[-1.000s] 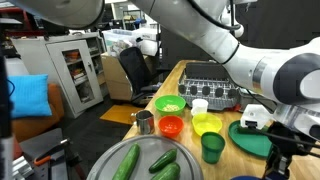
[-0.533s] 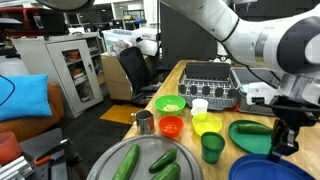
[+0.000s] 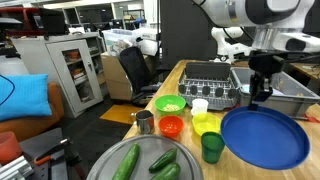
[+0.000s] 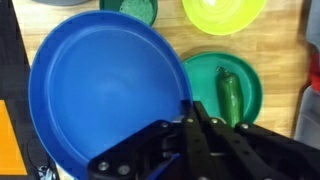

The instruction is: Move the blue plate from the right to the back edge of the counter

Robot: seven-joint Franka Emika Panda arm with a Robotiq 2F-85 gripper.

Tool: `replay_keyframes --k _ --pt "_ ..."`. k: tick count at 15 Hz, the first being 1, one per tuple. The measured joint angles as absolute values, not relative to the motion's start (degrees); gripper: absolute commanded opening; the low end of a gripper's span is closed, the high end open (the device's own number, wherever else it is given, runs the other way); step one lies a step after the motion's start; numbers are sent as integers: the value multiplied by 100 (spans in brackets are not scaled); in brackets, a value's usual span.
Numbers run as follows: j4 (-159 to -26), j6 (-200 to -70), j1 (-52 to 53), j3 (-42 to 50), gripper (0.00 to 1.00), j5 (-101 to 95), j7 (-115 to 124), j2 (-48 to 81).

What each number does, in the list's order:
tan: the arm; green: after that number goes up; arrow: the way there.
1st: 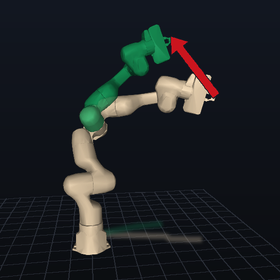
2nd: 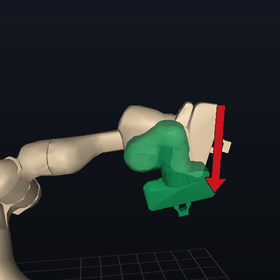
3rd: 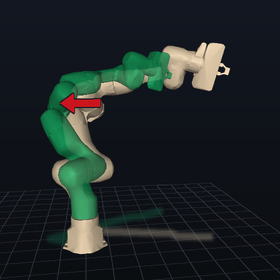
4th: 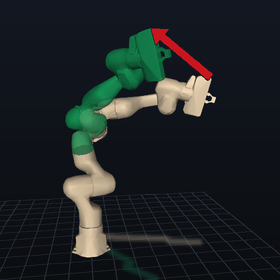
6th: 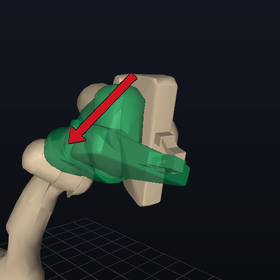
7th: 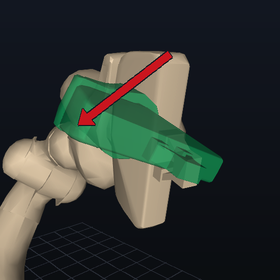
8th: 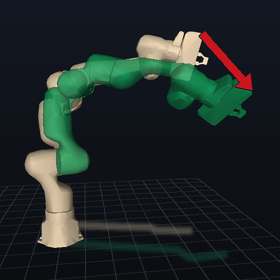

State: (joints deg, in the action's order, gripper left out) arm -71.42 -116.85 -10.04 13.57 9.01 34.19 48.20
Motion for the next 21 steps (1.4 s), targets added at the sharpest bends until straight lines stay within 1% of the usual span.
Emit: replay_keyframes --k 9,10,20,21 --pt "-8116 -11758 -34 866 1 451 2870 3633" --pt "-8212 -11741 37 804 5 431 2787 3562" --pt "-8439 -11707 69 691 5 429 2494 3411" --pt "-8439 -11707 68 691 1 429 2494 3411"
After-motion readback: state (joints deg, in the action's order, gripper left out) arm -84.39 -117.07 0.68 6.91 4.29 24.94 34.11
